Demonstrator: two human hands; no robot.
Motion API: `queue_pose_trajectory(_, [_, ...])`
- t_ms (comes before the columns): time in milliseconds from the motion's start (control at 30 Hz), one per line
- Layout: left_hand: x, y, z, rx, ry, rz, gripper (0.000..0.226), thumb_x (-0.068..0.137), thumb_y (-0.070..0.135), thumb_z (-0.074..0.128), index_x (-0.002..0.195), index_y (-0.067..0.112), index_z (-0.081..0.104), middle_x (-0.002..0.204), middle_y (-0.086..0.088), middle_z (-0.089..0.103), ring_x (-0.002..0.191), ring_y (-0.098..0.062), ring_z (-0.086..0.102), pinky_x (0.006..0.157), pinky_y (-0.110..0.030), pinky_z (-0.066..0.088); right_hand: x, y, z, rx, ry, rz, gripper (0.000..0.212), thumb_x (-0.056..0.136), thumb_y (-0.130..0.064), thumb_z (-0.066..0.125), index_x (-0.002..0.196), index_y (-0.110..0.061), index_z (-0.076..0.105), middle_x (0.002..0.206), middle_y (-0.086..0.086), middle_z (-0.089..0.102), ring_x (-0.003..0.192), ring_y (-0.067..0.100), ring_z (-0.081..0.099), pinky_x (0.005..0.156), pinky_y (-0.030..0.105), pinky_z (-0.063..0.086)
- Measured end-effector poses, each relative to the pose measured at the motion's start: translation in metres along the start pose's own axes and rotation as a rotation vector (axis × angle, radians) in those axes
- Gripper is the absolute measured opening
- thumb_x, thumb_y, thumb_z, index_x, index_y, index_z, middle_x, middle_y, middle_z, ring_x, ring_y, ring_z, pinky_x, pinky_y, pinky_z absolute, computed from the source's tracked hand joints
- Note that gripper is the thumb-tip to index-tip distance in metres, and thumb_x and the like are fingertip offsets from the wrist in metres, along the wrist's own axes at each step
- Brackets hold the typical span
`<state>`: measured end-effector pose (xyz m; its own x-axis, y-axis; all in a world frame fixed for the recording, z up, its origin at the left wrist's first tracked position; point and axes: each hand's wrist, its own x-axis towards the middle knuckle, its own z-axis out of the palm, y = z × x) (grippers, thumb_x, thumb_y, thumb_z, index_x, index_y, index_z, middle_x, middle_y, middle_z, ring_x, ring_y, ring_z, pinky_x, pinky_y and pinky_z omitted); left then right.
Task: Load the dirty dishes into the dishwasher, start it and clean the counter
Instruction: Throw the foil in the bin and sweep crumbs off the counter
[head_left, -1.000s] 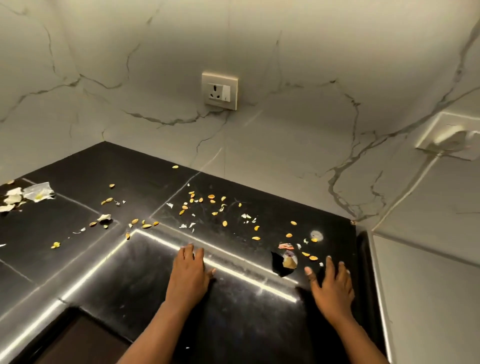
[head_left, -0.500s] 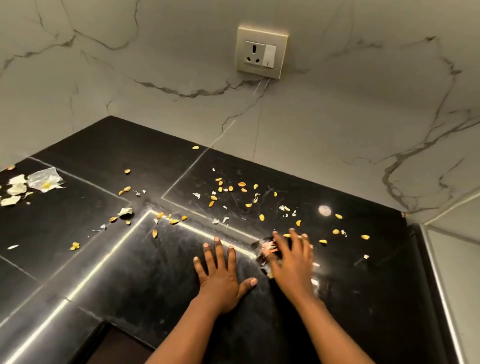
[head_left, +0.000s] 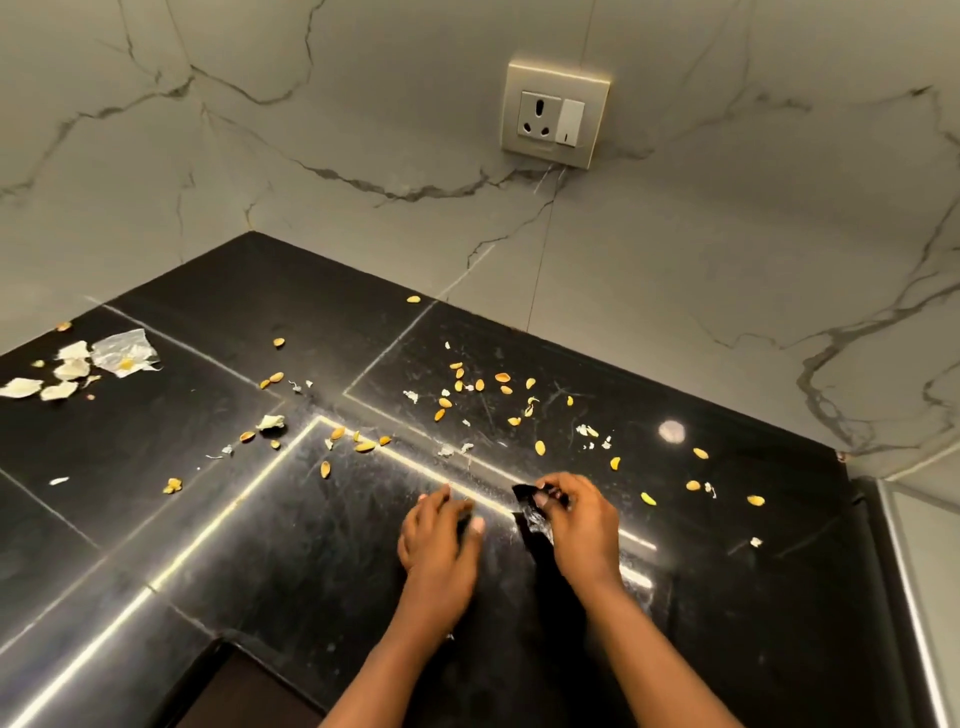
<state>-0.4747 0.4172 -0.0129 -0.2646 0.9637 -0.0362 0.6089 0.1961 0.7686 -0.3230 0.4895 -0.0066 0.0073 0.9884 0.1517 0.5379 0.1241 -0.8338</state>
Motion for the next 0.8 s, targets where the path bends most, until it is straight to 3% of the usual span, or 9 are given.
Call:
queue_pose_trajectory(100, [0.003, 0.03, -0.001, -0.699, 0.133, -0.252, 0.038, 0.094, 0.053, 0.041, 0.105, 0.023, 0.061, 0.106, 0.0, 0.068, 0.104, -0.022, 0.063, 0.086, -0.038, 0.052, -0.005, -0.018, 0.007, 0.322, -0.177, 0.121, 0.016, 0.084, -0.002, 0.069, 0.091, -0.016, 0.071, 0.087, -0.001, 0.072, 0.086, 0.017, 0.067, 0.078, 0.026, 0.052])
queue_pose_trajectory(200, [0.014, 0.064, 0.003, -1.311, -0.064, -0.647, 0.065, 0.09, 0.063, 0.033, 0.102, 0.008, 0.066, 0.098, -0.015, 0.071, 0.09, -0.026, 0.07, 0.071, -0.038, 0.055, -0.016, -0.035, 0.008, 0.349, -0.256, 0.02, 0.018, 0.084, -0.006, 0.067, 0.094, -0.021, 0.069, 0.092, -0.006, 0.07, 0.091, 0.009, 0.065, 0.083, 0.027, 0.051])
queue_pose_trajectory(267, [0.016, 0.073, 0.006, -1.559, -0.086, -0.755, 0.058, 0.096, 0.054, 0.035, 0.094, 0.006, 0.067, 0.093, -0.015, 0.07, 0.087, -0.024, 0.069, 0.078, -0.037, 0.056, -0.02, -0.038, 0.006, 0.138, -0.217, -0.155, 0.021, 0.082, -0.009, 0.066, 0.096, -0.024, 0.066, 0.093, -0.014, 0.065, 0.09, 0.005, 0.057, 0.079, 0.023, 0.047])
queue_pose_trajectory(333, [0.015, 0.08, 0.012, -1.592, -0.081, -0.734, 0.045, 0.1, 0.043, 0.039, 0.095, 0.006, 0.065, 0.094, -0.014, 0.068, 0.096, -0.023, 0.065, 0.091, -0.033, 0.05, -0.019, -0.035, 0.001, -0.117, -0.162, -0.326, 0.021, 0.081, -0.014, 0.062, 0.099, -0.026, 0.061, 0.092, -0.016, 0.061, 0.091, 0.012, 0.05, 0.077, 0.029, 0.042])
queue_pose_trajectory(433, [0.016, 0.092, 0.026, -1.471, -0.054, -0.782, 0.044, 0.102, 0.037, 0.037, 0.094, 0.003, 0.063, 0.089, -0.015, 0.069, 0.086, -0.021, 0.064, 0.078, -0.03, 0.051, -0.014, -0.026, -0.011, -0.306, -0.231, -0.367, 0.02, 0.091, -0.029, 0.048, 0.106, -0.027, 0.061, 0.106, -0.015, 0.063, 0.12, 0.009, 0.041, 0.098, 0.03, 0.025])
queue_pose_trajectory(500, [0.024, 0.095, 0.035, -1.436, 0.0, -0.797, 0.038, 0.103, 0.028, 0.037, 0.087, 0.004, 0.061, 0.069, -0.011, 0.068, 0.067, -0.018, 0.065, 0.063, -0.028, 0.053, -0.01, -0.025, -0.03, -0.103, -0.288, -0.263, 0.029, 0.096, -0.033, 0.039, 0.115, -0.03, 0.061, 0.124, -0.016, 0.057, 0.131, -0.003, 0.023, 0.107, 0.019, 0.011])
queue_pose_trajectory(567, [0.034, 0.095, 0.038, -1.497, 0.06, -0.815, 0.033, 0.103, 0.021, 0.037, 0.081, 0.007, 0.057, 0.054, -0.005, 0.061, 0.045, -0.011, 0.057, 0.044, -0.019, 0.048, 0.0, -0.009, -0.057, 0.051, -0.072, -0.189, 0.03, 0.098, -0.034, 0.04, 0.118, -0.028, 0.063, 0.133, -0.012, 0.053, 0.134, 0.003, 0.031, 0.111, 0.018, 0.017])
queue_pose_trajectory(667, [0.044, 0.088, 0.041, -1.481, 0.082, -0.819, 0.031, 0.104, 0.02, 0.038, 0.083, 0.007, 0.056, 0.056, -0.003, 0.056, 0.038, -0.007, 0.051, 0.036, -0.014, 0.041, 0.027, 0.053, -0.104, -0.344, 0.324, -0.017, 0.047, 0.095, -0.047, 0.045, 0.129, -0.018, 0.059, 0.143, 0.007, 0.047, 0.135, 0.03, 0.038, 0.11, 0.044, 0.03])
queue_pose_trajectory(800, [0.042, 0.086, 0.047, -1.426, 0.023, -0.766, 0.028, 0.103, 0.019, 0.04, 0.086, 0.007, 0.058, 0.062, -0.003, 0.057, 0.042, -0.007, 0.052, 0.038, -0.016, 0.042, 0.056, 0.121, -0.141, -0.643, 0.175, 0.449, 0.07, 0.096, -0.059, 0.027, 0.155, -0.021, 0.018, 0.162, 0.016, -0.001, 0.148, 0.034, -0.001, 0.119, 0.051, 0.006])
